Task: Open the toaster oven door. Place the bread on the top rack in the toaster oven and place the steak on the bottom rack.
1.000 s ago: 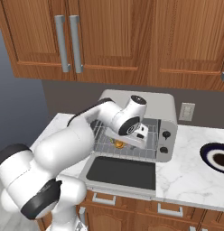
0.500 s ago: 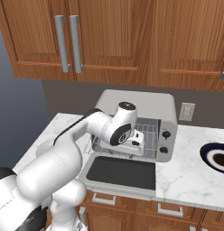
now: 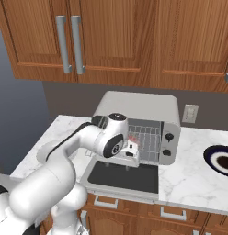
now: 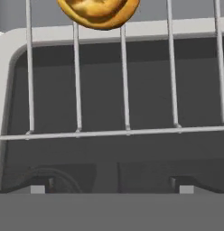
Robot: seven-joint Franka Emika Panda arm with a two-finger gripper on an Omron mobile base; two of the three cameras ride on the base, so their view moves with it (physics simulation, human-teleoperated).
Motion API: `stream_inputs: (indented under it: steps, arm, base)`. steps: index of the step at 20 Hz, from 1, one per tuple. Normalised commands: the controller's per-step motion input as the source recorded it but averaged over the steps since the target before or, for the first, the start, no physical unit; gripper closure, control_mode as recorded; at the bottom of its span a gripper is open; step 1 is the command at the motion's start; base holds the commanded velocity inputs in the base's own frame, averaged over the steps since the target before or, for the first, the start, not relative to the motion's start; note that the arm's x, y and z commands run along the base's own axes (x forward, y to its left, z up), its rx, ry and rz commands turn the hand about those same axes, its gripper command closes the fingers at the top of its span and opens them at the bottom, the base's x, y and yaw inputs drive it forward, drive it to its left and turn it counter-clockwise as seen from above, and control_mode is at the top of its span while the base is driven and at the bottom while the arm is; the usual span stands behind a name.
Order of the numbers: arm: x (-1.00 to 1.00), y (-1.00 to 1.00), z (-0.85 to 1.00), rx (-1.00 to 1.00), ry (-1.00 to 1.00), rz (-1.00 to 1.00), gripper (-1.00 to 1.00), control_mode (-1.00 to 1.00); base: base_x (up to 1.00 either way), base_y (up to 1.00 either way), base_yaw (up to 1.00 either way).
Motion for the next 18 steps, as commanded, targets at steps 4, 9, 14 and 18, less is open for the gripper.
stream_inputs:
  steps: [4,9,14,18]
  arm:
    - [0.03,0.00,-0.22,0.10,0.00,0.00,-1.00,-1.00]
    - [0.19,0.00,-0.11,0.13,-0.10,0.00,-1.00,-1.00]
    - [0.30,0.00,-0.04,0.06,-0.12,0.00,-1.00,-1.00]
    - [0.29,0.00,-0.01,0.01,-0.14,0.00,-1.00,-1.00]
  base:
    - [0.00,0.00,0.00]
    - [0.00,0.00,0.00]
    - [0.00,0.00,0.00]
    - [0.00,0.00,0.00]
